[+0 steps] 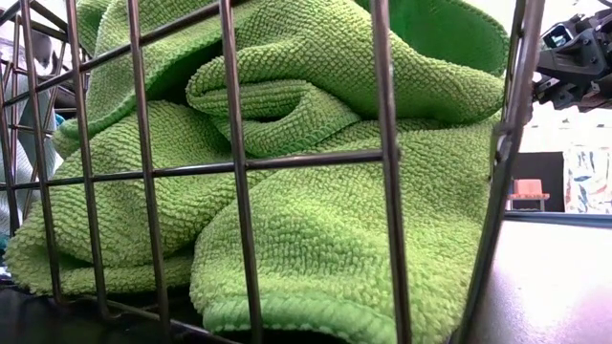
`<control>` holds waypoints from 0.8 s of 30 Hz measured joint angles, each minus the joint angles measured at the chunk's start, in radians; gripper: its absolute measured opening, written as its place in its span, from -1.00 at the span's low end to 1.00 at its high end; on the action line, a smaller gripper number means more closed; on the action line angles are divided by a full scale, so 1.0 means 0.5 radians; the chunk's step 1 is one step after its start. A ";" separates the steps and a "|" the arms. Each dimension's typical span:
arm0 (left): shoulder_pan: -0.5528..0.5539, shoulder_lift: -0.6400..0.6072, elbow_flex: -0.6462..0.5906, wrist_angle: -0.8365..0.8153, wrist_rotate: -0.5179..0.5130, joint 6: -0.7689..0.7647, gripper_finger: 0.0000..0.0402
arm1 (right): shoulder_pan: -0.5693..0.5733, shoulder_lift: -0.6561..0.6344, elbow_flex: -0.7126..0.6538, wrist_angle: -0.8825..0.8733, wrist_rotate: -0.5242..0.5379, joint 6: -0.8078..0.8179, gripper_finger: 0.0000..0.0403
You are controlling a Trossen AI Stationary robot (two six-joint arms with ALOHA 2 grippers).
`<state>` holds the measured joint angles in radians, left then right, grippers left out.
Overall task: Sort microfiber towel by color & place in baskets
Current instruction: Return to Home Position
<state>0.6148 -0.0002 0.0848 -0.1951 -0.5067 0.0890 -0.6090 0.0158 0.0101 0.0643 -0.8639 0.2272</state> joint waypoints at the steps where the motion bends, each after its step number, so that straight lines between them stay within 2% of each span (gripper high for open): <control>1: 0.070 0.000 -0.001 0.000 0.061 0.000 -0.23 | 0.000 0.000 0.000 0.000 0.000 0.000 0.07; 7: 0.419 0.000 -0.002 -0.002 0.384 -0.001 -0.23 | 0.000 0.000 0.000 0.000 0.000 0.000 0.07; 12: 0.564 0.000 -0.004 -0.002 0.564 -0.015 -0.23 | 0.000 0.000 0.000 0.000 0.000 0.000 0.07; 24: 0.583 0.000 -0.005 0.002 0.579 -0.047 -0.23 | 0.000 0.000 0.000 0.000 0.000 0.000 0.07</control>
<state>0.9062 -0.0002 0.0822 -0.1944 -0.2170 0.0654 -0.6090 0.0158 0.0101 0.0643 -0.8639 0.2272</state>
